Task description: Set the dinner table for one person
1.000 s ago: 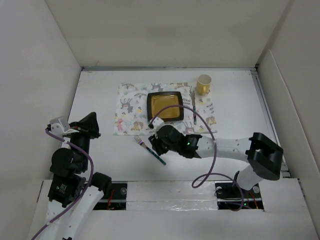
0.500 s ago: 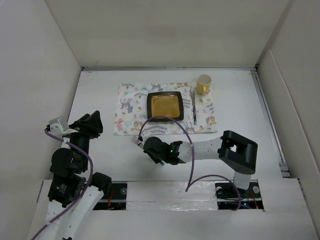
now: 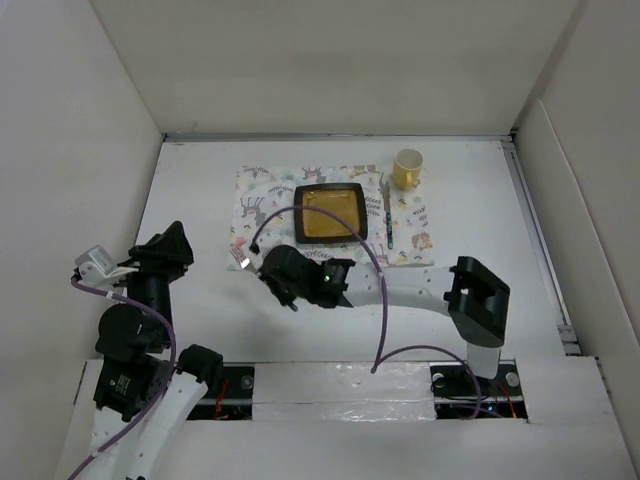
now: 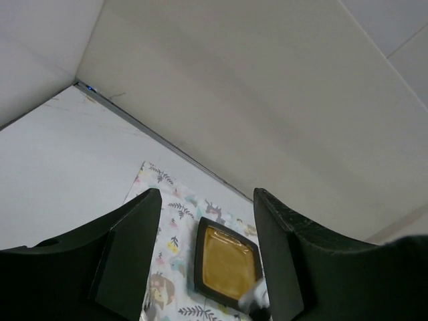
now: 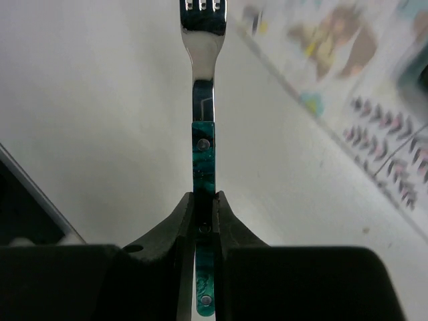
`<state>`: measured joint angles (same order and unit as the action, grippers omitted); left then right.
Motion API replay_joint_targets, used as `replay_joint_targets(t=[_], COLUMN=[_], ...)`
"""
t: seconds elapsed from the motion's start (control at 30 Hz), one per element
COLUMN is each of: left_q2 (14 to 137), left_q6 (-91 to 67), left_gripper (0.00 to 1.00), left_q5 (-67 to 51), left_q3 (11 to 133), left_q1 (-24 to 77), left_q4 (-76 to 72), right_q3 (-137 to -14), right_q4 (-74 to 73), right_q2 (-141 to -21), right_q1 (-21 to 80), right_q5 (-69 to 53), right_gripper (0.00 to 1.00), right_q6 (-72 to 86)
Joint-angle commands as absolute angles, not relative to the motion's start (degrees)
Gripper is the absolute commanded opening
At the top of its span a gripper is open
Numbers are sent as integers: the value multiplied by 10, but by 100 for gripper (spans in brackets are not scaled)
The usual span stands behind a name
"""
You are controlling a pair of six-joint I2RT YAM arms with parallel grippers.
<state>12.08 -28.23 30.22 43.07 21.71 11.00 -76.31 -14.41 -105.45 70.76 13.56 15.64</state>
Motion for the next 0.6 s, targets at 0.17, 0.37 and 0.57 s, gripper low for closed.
replay_joint_targets(t=[0.17,0.37,0.57], left_q2=[156,156,149], left_q6=[-306,-303,-306], left_gripper=[50,49,49], left_q5=[314,307,302], left_q3=[440,439,438], left_q1=[215,215,215], left_q4=[110,107,106], right_q3=[-1078,-1204,-1208], right_q4=[-203,-215,-209], right_q2=[-1214,-1311,-1340], right_q1=[608,579,573], right_q5=[236,259,261], right_gripper=[0,0,0], right_q6=[268,385,470])
